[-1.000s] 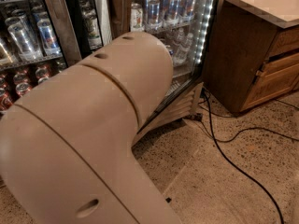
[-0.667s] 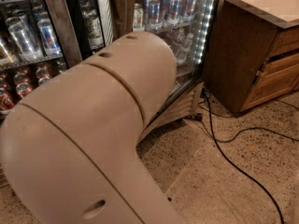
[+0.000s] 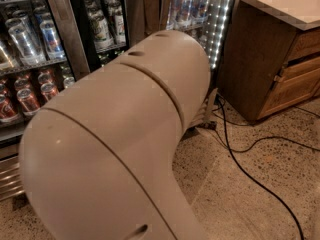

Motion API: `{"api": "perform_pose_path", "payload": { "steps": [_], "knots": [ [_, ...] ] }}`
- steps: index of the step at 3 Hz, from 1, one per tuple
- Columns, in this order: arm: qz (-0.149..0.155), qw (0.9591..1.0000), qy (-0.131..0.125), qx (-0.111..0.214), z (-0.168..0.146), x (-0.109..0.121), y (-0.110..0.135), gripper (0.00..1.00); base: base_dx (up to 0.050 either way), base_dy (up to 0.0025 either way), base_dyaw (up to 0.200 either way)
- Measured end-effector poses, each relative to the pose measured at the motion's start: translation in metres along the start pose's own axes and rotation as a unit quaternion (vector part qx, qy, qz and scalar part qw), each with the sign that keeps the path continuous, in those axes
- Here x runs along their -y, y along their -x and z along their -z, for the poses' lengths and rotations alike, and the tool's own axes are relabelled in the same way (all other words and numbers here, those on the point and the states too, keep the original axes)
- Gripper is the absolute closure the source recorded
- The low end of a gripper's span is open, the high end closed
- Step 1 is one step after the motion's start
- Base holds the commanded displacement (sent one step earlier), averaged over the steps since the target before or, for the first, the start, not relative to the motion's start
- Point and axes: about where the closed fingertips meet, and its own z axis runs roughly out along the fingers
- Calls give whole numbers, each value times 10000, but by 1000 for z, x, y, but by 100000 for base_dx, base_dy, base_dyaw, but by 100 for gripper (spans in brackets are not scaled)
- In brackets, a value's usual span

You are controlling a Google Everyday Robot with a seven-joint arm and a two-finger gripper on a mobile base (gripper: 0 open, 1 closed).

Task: Open right fridge door

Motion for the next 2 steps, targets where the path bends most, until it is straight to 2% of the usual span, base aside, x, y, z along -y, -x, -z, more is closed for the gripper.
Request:
{"api": "perform_pose_path", "payload": {
  "steps": [1, 2],
  "knots": [
    [0, 10000, -1, -3, 0, 0, 0, 100, 0, 0, 0],
    [-16, 9994, -120, -340, -14, 16, -25, 100, 0, 0, 0]
  ]
}}
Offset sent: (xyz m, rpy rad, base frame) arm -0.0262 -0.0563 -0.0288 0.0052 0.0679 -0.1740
